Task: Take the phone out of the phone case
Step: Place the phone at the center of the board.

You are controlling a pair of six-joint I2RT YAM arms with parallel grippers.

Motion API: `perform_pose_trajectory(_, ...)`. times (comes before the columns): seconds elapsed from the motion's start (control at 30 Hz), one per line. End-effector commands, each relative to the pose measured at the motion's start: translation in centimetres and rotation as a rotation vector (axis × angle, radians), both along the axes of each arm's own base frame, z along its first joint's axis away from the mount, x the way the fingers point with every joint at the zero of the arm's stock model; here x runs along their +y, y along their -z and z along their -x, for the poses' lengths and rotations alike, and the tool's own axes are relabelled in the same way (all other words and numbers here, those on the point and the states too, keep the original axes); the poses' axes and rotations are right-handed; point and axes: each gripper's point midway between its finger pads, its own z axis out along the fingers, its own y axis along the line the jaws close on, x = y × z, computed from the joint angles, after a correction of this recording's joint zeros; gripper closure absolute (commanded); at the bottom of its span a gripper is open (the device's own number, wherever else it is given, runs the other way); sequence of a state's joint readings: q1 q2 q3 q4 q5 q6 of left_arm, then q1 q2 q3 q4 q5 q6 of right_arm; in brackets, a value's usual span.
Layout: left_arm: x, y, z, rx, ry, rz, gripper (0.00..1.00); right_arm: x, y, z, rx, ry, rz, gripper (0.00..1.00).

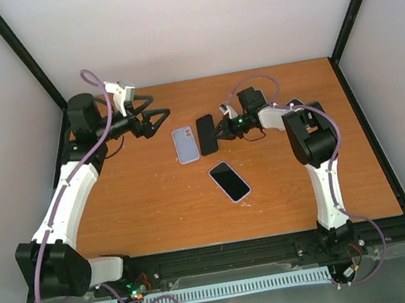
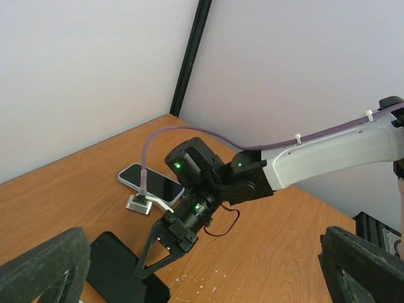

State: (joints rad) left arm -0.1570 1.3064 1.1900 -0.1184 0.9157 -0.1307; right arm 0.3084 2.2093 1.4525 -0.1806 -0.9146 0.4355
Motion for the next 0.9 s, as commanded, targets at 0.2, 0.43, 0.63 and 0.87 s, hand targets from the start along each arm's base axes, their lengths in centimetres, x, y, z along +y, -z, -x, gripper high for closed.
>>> perform_pose_trajectory(0.2, 0.0, 0.0, -1.0, 0.013, 0.000, 0.025, 0.00, 0.9, 1.0, 0.7, 0.137, 0.033, -0.108, 0.97)
perform_pose_trajectory(0.43, -0.2, 0.4, -1.4, 0.030, 0.013, 0.036, 0.00, 2.4, 1.3, 2.1, 0.203, 0.027, -0.144, 0.97)
perform_pose_trajectory(0.63, -0.3, 0.7, -1.3, 0.039, 0.019, 0.040, 0.00, 2.5, 0.5, 1.7, 0.188, 0.037, -0.147, 0.97)
perform_pose_trajectory(0.87, -0.3, 1.0, -1.3, 0.043, 0.024, 0.041, 0.00, -0.1, 1.5, 0.4, 0.185, 0.109, -0.113, 0.97)
